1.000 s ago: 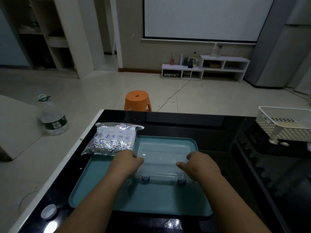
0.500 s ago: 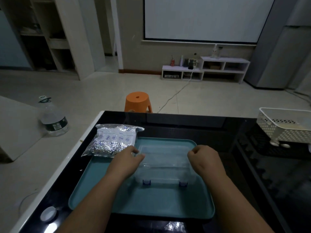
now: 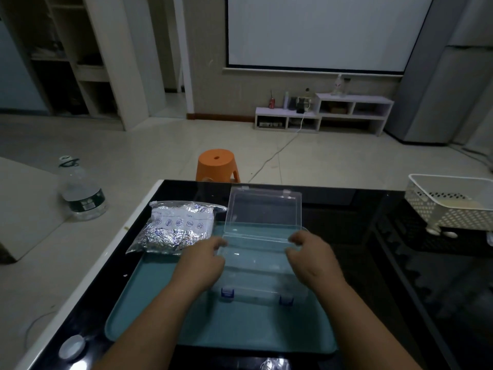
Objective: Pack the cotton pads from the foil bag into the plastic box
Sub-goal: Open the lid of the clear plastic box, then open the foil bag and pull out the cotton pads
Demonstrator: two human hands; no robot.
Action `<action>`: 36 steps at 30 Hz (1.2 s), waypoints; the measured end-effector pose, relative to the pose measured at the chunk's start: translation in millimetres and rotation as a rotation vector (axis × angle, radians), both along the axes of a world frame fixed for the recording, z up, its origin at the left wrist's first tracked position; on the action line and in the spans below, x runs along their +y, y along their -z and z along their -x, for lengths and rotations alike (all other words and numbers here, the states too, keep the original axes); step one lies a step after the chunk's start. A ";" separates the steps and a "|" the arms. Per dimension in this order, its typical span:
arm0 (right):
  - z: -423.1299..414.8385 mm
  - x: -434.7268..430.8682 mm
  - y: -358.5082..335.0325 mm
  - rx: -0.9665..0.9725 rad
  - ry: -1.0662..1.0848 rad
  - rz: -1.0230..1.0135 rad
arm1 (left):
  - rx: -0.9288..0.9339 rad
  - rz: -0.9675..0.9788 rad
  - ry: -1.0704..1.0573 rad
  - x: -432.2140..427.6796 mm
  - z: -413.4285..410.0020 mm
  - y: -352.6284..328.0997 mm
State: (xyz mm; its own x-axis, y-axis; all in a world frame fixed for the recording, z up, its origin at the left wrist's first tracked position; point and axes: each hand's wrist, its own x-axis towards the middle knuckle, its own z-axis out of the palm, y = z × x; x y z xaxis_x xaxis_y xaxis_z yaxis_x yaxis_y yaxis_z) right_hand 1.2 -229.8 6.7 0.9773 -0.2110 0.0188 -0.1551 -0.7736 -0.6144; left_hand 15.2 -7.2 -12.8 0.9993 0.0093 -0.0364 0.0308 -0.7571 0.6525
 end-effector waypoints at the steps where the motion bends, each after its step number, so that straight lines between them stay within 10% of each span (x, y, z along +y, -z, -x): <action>1: -0.1 2.5 4.2 0.086 -0.067 0.030 | 0.025 -0.087 -0.023 -0.6 0.6 3.3; 23: -6.7 0.4 18.2 0.290 -0.288 0.358 | -0.219 -0.208 -0.394 63.0 -28.1 1.6; 36: -13.0 22.4 15.2 0.199 -0.304 0.259 | 0.186 0.065 -0.511 105.3 -43.5 20.6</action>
State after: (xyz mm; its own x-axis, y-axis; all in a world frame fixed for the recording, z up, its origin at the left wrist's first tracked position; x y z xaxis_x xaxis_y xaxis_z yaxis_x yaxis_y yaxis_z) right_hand 14.1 -207.5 -8.5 0.9842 0.0731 -0.1614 0.0072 -0.9267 -0.3757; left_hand 58.6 98.1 -33.4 0.8449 0.4835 -0.2287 0.5033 -0.5738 0.6461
